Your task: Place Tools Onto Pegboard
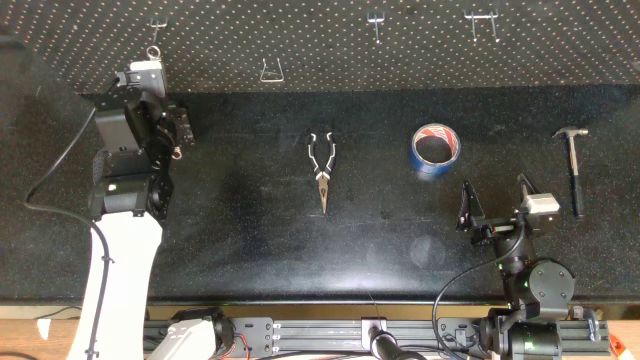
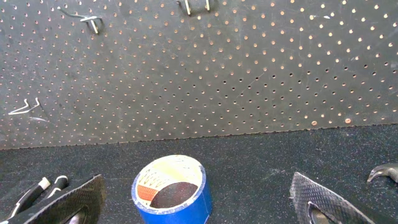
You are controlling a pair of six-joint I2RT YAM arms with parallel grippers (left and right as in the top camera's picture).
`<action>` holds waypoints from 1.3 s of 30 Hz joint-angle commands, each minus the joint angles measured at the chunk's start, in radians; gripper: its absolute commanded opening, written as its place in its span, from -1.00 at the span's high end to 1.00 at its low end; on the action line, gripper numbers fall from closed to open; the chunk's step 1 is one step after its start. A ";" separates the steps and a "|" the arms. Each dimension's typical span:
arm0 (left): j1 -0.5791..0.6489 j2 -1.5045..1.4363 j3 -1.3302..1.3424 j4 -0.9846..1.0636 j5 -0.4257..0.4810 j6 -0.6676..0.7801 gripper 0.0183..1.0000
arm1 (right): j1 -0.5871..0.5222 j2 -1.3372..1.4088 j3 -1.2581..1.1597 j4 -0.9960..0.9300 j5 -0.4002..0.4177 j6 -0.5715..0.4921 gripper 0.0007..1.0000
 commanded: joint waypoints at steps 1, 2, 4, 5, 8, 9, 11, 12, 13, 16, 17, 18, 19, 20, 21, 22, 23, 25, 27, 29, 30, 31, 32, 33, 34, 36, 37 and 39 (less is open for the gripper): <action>-0.002 0.005 0.041 0.029 -0.024 0.012 0.98 | 0.004 -0.005 -0.004 -0.003 0.009 0.007 -0.94; -0.002 0.009 0.041 0.034 -0.024 0.012 0.98 | 0.004 -0.005 -0.004 -0.003 0.009 0.007 -0.94; -0.003 0.018 0.041 0.048 -0.024 0.012 0.98 | 0.004 -0.005 -0.004 -0.003 0.009 0.007 -0.94; -0.003 0.021 0.041 0.052 -0.024 0.012 0.98 | 0.004 -0.005 -0.004 -0.003 0.009 0.007 -0.94; -0.002 0.021 0.041 0.051 -0.028 0.012 0.98 | 0.004 -0.005 -0.004 -0.003 0.009 0.007 -0.94; -0.002 0.021 0.041 0.051 -0.028 0.012 0.98 | 0.004 -0.005 -0.004 -0.003 0.009 0.007 -0.94; -0.002 0.021 0.041 0.051 -0.028 0.012 0.98 | 0.004 -0.005 -0.004 -0.003 0.009 0.007 -0.94; -0.002 0.021 0.041 0.051 -0.029 0.012 0.98 | 0.004 -0.005 -0.004 -0.003 0.009 0.007 -0.95; 0.010 0.021 0.041 0.051 -0.027 0.007 0.98 | 0.004 -0.005 -0.004 -0.003 0.009 0.007 -0.95; 0.021 0.021 0.041 0.050 -0.027 0.004 0.98 | 0.004 -0.005 -0.004 -0.003 0.009 0.007 -0.94; 0.022 0.021 0.041 0.050 -0.023 0.004 0.98 | 0.004 -0.005 -0.004 -0.003 0.009 0.007 -0.94; 0.022 0.021 0.041 0.049 -0.023 0.004 0.98 | 0.004 -0.005 -0.004 -0.003 0.009 0.007 -0.94; 0.022 0.021 0.041 0.047 -0.015 0.005 0.98 | 0.004 -0.005 -0.004 -0.003 0.009 0.007 -0.94; 0.022 0.021 0.041 0.047 -0.015 0.005 0.98 | 0.004 -0.005 -0.004 -0.003 0.009 0.007 -0.94; 0.022 0.021 0.041 0.047 -0.014 0.005 0.98 | 0.004 -0.005 -0.004 -0.003 0.009 0.007 -0.94; 0.022 0.021 0.040 0.047 -0.006 0.005 0.98 | 0.004 -0.005 -0.004 -0.003 0.009 0.007 -0.94; 0.022 0.022 0.040 0.047 0.011 0.005 0.98 | 0.004 -0.005 -0.004 -0.003 0.009 0.007 -0.94; 0.022 0.026 0.040 0.048 0.022 0.005 0.98 | 0.004 -0.005 -0.004 -0.003 0.009 0.007 -0.94; 0.022 0.037 0.040 0.047 0.022 0.005 0.98 | 0.004 -0.005 -0.004 -0.003 0.009 0.007 -0.94; 0.022 0.042 0.040 0.048 0.022 0.005 0.99 | 0.004 -0.005 -0.004 -0.003 0.009 0.007 -0.94; 0.022 0.046 0.040 0.048 0.022 0.005 0.99 | 0.004 -0.005 -0.004 -0.003 0.009 0.007 -0.94; 0.022 0.050 0.040 0.048 0.022 0.005 0.98 | 0.004 -0.005 -0.004 -0.003 0.009 0.007 -0.94; 0.022 0.055 0.040 0.048 0.022 0.005 0.98 | 0.004 -0.005 -0.004 -0.003 0.009 0.007 -0.94; 0.022 0.059 0.040 0.049 0.022 0.005 0.98 | 0.004 -0.005 -0.004 -0.003 0.009 0.007 -0.94; 0.022 0.062 0.040 0.051 0.022 0.005 0.98 | 0.004 -0.005 -0.004 -0.003 0.009 0.007 -0.94; 0.022 0.069 0.040 0.056 0.022 0.005 0.98 | 0.004 -0.005 -0.004 -0.003 0.009 0.007 -0.94; 0.022 0.073 0.041 0.062 0.022 0.005 0.98 | 0.004 -0.005 -0.004 -0.003 0.009 0.007 -0.94; 0.022 0.084 0.041 0.078 0.022 0.005 0.98 | 0.004 -0.005 -0.004 -0.003 0.009 0.007 -0.94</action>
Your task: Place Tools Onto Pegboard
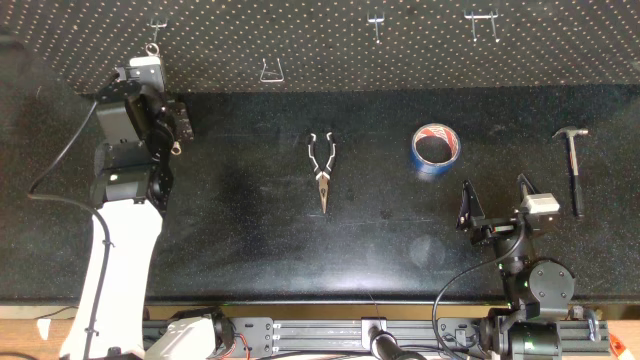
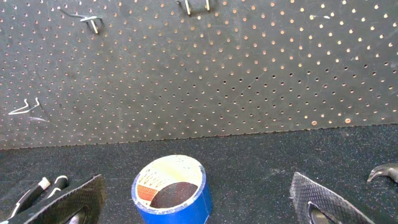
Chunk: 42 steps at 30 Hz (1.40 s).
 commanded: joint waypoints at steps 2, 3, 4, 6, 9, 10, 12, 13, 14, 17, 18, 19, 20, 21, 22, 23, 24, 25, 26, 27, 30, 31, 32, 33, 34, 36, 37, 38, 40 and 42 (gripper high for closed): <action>0.005 0.031 0.036 0.043 0.013 0.005 0.98 | 0.004 -0.005 -0.004 -0.003 0.008 0.007 -0.95; 0.005 0.037 0.037 0.050 0.013 0.006 0.98 | 0.004 -0.005 -0.004 -0.003 0.009 0.007 -0.94; 0.005 0.045 0.040 0.054 0.013 0.006 0.98 | 0.004 -0.005 -0.004 -0.003 0.009 0.007 -0.94; 0.005 0.060 0.050 0.055 0.013 0.006 0.98 | 0.004 -0.005 -0.004 -0.003 0.009 0.007 -0.95; 0.005 0.082 0.063 0.076 0.013 0.006 0.98 | 0.004 -0.005 -0.004 -0.003 0.009 0.007 -0.94; 0.005 0.087 0.063 0.093 0.013 0.006 0.98 | 0.004 -0.005 -0.004 -0.003 0.009 0.007 -0.94; 0.005 0.101 0.066 0.111 0.013 0.006 0.98 | 0.004 -0.005 -0.004 -0.003 0.009 0.007 -0.94; 0.005 0.106 0.069 0.113 0.013 0.006 0.98 | 0.004 -0.005 -0.004 -0.003 0.009 0.007 -0.94; 0.005 0.113 0.071 0.113 0.013 0.006 0.98 | 0.004 -0.005 -0.004 -0.003 0.009 0.007 -0.95; 0.001 0.129 0.074 0.116 0.014 0.006 0.98 | 0.004 -0.005 -0.004 -0.003 0.009 0.007 -0.94; -0.002 0.133 0.074 0.117 0.014 0.006 0.98 | 0.004 -0.005 -0.004 -0.003 0.009 0.007 -0.94; -0.006 0.137 0.074 0.118 0.014 0.006 0.98 | 0.004 -0.005 -0.004 -0.003 0.009 0.007 -0.94; -0.009 0.139 0.074 0.122 0.016 0.010 0.98 | 0.004 -0.005 -0.004 -0.003 0.009 0.007 -0.94; -0.010 0.143 0.074 0.129 0.023 0.010 0.98 | 0.004 -0.005 -0.004 -0.003 0.009 0.007 -0.94; -0.010 0.146 0.074 0.138 0.025 0.010 0.98 | 0.004 -0.005 -0.004 -0.003 0.009 0.007 -0.94; -0.010 0.149 0.074 0.146 0.025 0.010 0.98 | 0.004 -0.005 -0.004 -0.003 0.009 0.007 -0.94; -0.010 0.150 0.074 0.151 0.025 0.010 0.98 | 0.004 -0.005 -0.004 -0.003 0.009 0.007 -0.94; -0.010 0.150 0.074 0.154 0.025 0.010 0.98 | 0.004 -0.005 -0.004 -0.003 0.009 0.007 -0.94; -0.010 0.150 0.074 0.155 0.025 0.010 0.98 | 0.004 -0.005 -0.004 -0.003 0.009 0.007 -0.94; -0.010 0.150 0.074 0.154 0.025 0.010 0.98 | 0.004 -0.005 -0.004 -0.003 0.009 0.007 -0.94; -0.010 0.150 0.074 0.155 0.025 0.010 0.89 | 0.004 -0.005 -0.004 -0.003 0.009 0.007 -0.94; -0.010 0.151 0.074 0.156 0.025 0.010 0.80 | 0.004 -0.005 -0.004 -0.003 0.009 0.007 -0.94; -0.010 0.151 0.074 0.156 0.025 0.010 0.60 | 0.004 -0.005 -0.004 -0.003 0.009 0.007 -0.94; -0.010 0.151 0.074 0.156 0.025 0.010 0.43 | 0.004 -0.005 -0.004 -0.003 0.009 0.007 -0.94; -0.010 0.151 0.074 0.156 0.025 0.010 0.18 | 0.004 -0.005 -0.004 -0.003 0.009 0.007 -0.94; -0.010 0.151 0.074 0.156 0.024 0.010 -0.30 | 0.004 -0.005 -0.004 -0.003 0.009 0.007 -0.94; -0.010 0.151 0.074 0.155 0.024 0.011 -0.51 | 0.004 -0.005 -0.004 -0.003 0.009 0.007 -0.94; -0.010 0.151 0.074 0.155 0.024 0.013 -0.76 | 0.004 -0.005 -0.004 -0.003 0.009 0.007 -0.95; -0.009 0.150 0.074 0.153 0.024 0.013 -0.99 | 0.004 -0.005 -0.004 -0.003 0.009 0.007 -0.94; -0.009 0.134 0.074 0.129 0.024 0.013 -0.99 | 0.004 -0.005 -0.004 -0.003 0.009 0.007 -0.94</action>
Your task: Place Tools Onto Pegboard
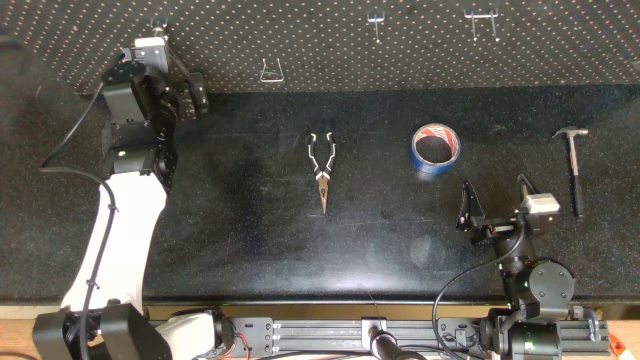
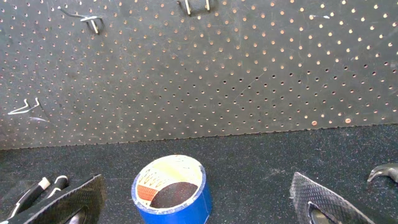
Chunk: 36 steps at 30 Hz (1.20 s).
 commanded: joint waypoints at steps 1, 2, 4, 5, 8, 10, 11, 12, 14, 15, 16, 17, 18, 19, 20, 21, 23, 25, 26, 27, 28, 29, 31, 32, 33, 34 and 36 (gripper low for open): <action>-0.005 -0.025 0.027 -0.037 0.006 0.005 -0.99 | 0.004 -0.005 -0.004 -0.003 0.009 0.007 -0.94; -0.004 -0.040 0.027 -0.056 -0.004 0.005 -0.99 | 0.004 -0.005 -0.004 -0.003 0.009 0.007 -0.94; -0.005 -0.069 0.027 -0.088 -0.055 0.005 -0.99 | 0.004 -0.005 -0.004 -0.003 0.009 0.007 -0.94; -0.003 -0.087 0.027 -0.111 -0.077 0.005 -0.99 | 0.004 -0.005 -0.004 -0.003 0.009 0.007 -0.94; -0.004 -0.159 0.027 -0.171 -0.095 0.005 -0.99 | 0.004 -0.005 -0.004 -0.003 0.009 0.007 -0.94; -0.010 -0.205 0.027 -0.193 -0.095 0.005 -0.99 | 0.004 -0.005 -0.004 -0.003 0.009 0.007 -0.94; -0.011 -0.228 0.027 -0.211 -0.095 0.005 -0.99 | 0.004 -0.005 -0.004 -0.003 0.009 0.007 -0.94; -0.012 -0.246 0.027 -0.235 -0.095 0.005 -0.99 | 0.004 -0.005 -0.004 -0.003 0.009 0.007 -0.94; -0.011 -0.295 0.027 -0.328 -0.100 0.005 -0.99 | 0.004 -0.005 -0.004 -0.003 0.009 0.007 -0.94; -0.010 -0.322 0.027 -0.367 -0.114 0.005 -0.99 | 0.004 -0.005 -0.004 -0.003 0.009 0.007 -0.94; -0.010 -0.341 0.027 -0.386 -0.143 0.005 -0.99 | 0.004 -0.005 -0.004 -0.003 0.008 0.007 -0.94; -0.010 -0.369 0.027 -0.413 -0.183 0.005 -0.99 | 0.004 -0.005 -0.004 -0.003 0.009 0.007 -0.94; -0.010 -0.385 0.027 -0.428 -0.186 0.006 -0.99 | 0.004 -0.005 -0.004 -0.003 0.009 0.007 -0.94; -0.010 -0.406 0.027 -0.476 -0.203 0.005 -0.99 | 0.004 -0.005 -0.004 -0.003 0.009 0.007 -0.94; -0.010 -0.419 0.027 -0.525 -0.203 0.005 -0.99 | 0.004 -0.005 -0.004 -0.003 0.009 0.007 -0.94; -0.010 -0.426 0.027 -0.556 -0.201 0.005 -0.99 | 0.004 -0.005 -0.004 -0.003 0.009 0.007 -0.95; -0.012 -0.426 0.027 -0.562 -0.122 0.001 -0.99 | 0.004 -0.005 -0.004 -0.003 0.009 0.007 -0.94; -0.020 -0.420 0.027 -0.558 0.051 -0.027 -0.99 | 0.004 -0.005 -0.004 -0.003 0.009 0.007 -0.94; -0.032 -0.406 0.027 -0.555 0.059 -0.084 -0.99 | 0.004 -0.005 -0.004 -0.003 0.009 0.007 -0.95; -0.043 -0.392 0.027 -0.555 0.048 -0.136 -0.99 | 0.004 -0.005 -0.004 -0.003 0.009 0.007 -0.94; -0.060 -0.369 0.027 -0.555 0.035 -0.190 -0.99 | 0.004 -0.005 -0.004 -0.003 0.009 0.007 -0.94; -0.077 -0.339 0.027 -0.558 0.034 -0.241 -0.99 | 0.004 -0.005 -0.004 -0.003 0.009 0.007 -0.94; -0.119 -0.278 0.027 -0.582 0.035 -0.323 -0.99 | 0.004 -0.005 -0.004 -0.003 0.009 0.007 -0.94; -0.140 -0.251 0.027 -0.604 0.038 -0.354 -0.99 | 0.004 -0.005 -0.004 -0.003 0.009 0.007 -0.94; -0.166 -0.224 0.027 -0.635 0.038 -0.392 -0.99 | 0.004 -0.005 -0.004 -0.003 0.009 0.007 -0.95; -0.211 -0.188 0.027 -0.686 0.038 -0.444 -0.99 | 0.004 -0.005 -0.004 -0.003 0.009 0.007 -0.94; -0.283 -0.129 0.027 -0.740 0.043 -0.536 -0.99 | 0.004 -0.005 -0.004 -0.003 0.009 0.007 -0.94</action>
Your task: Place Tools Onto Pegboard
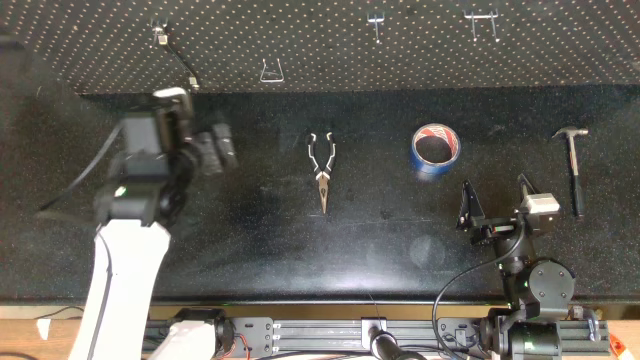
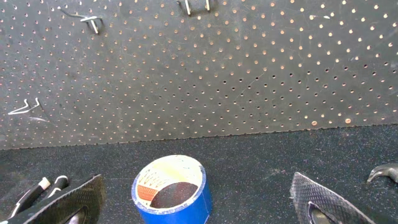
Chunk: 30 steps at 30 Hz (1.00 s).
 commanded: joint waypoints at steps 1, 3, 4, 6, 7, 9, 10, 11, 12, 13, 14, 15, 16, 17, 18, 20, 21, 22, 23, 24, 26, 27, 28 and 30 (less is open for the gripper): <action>-0.178 0.146 0.013 -0.108 0.043 -0.294 -0.99 | 0.005 -0.005 -0.004 -0.003 0.009 0.007 -0.94; -0.260 0.204 0.014 -0.084 0.065 -0.341 -0.99 | 0.005 -0.005 -0.004 -0.003 0.009 0.007 -0.94; -0.291 0.227 0.017 -0.071 0.080 -0.341 -0.99 | 0.005 -0.005 -0.004 -0.003 0.009 0.007 -0.94; -0.353 0.283 0.037 -0.065 0.087 -0.341 -0.99 | 0.005 -0.005 -0.004 -0.003 0.009 0.007 -0.94; -0.381 0.315 0.054 -0.065 0.085 -0.340 -0.99 | 0.005 -0.005 -0.004 -0.003 0.009 0.007 -0.94; -0.432 0.405 0.110 -0.066 0.074 -0.340 -1.00 | 0.005 -0.005 -0.004 -0.003 0.009 0.007 -0.94; -0.443 0.438 0.139 -0.073 0.074 -0.340 -1.00 | 0.005 -0.005 -0.004 -0.003 0.009 0.007 -0.94; -0.449 0.468 0.167 -0.078 0.073 -0.340 -1.00 | 0.005 -0.005 -0.004 -0.003 0.009 0.007 -0.94; -0.449 0.486 0.185 -0.083 0.072 -0.340 -1.00 | 0.005 -0.005 -0.004 -0.003 0.009 0.007 -0.94; -0.449 0.519 0.223 -0.097 0.072 -0.336 -1.00 | 0.005 -0.005 -0.004 -0.003 0.009 0.007 -0.94; -0.449 0.545 0.253 -0.114 0.071 -0.332 -1.00 | 0.005 -0.005 -0.004 -0.003 0.009 0.007 -0.94; -0.449 0.568 0.279 -0.129 0.071 -0.321 -0.99 | 0.005 -0.005 -0.004 -0.003 0.009 0.007 -0.94; -0.449 0.589 0.303 -0.143 0.071 -0.303 -0.99 | 0.005 -0.005 -0.004 -0.003 0.009 0.007 -0.94; -0.449 0.608 0.323 -0.152 0.071 -0.290 -0.99 | 0.005 -0.005 -0.004 -0.003 0.009 0.007 -0.94; -0.449 0.631 0.345 -0.159 0.070 -0.283 -0.99 | 0.005 -0.005 -0.004 -0.003 0.009 0.007 -0.94; -0.448 0.660 0.370 -0.162 0.071 -0.284 -0.99 | 0.005 -0.005 -0.004 -0.003 0.009 0.007 -0.94; -0.449 0.676 0.377 -0.162 0.071 -0.284 -0.99 | 0.005 -0.005 -0.004 -0.003 0.009 0.007 -0.94; -0.449 0.689 0.378 -0.160 0.071 -0.284 -1.00 | 0.005 -0.005 -0.004 -0.003 0.009 0.007 -0.94; -0.449 0.702 0.378 -0.159 0.070 -0.283 -0.99 | 0.005 -0.005 -0.004 -0.003 0.009 0.007 -0.94; -0.449 0.706 0.379 -0.159 0.070 -0.283 -1.00 | 0.005 -0.005 -0.004 -0.003 0.009 0.007 -0.95; -0.449 0.727 0.379 -0.158 0.052 -0.284 -1.00 | 0.005 -0.005 -0.004 -0.003 0.009 0.007 -0.94; -0.449 0.733 0.379 -0.158 0.046 -0.284 -0.99 | 0.005 -0.005 -0.004 -0.003 0.009 0.007 -0.94; -0.449 0.738 0.379 -0.156 0.041 -0.284 -1.00 | 0.005 -0.005 -0.004 -0.003 0.009 0.007 -0.94; -0.449 0.748 0.379 -0.143 0.024 -0.283 -1.00 | 0.005 -0.005 -0.004 -0.003 0.009 0.007 -0.94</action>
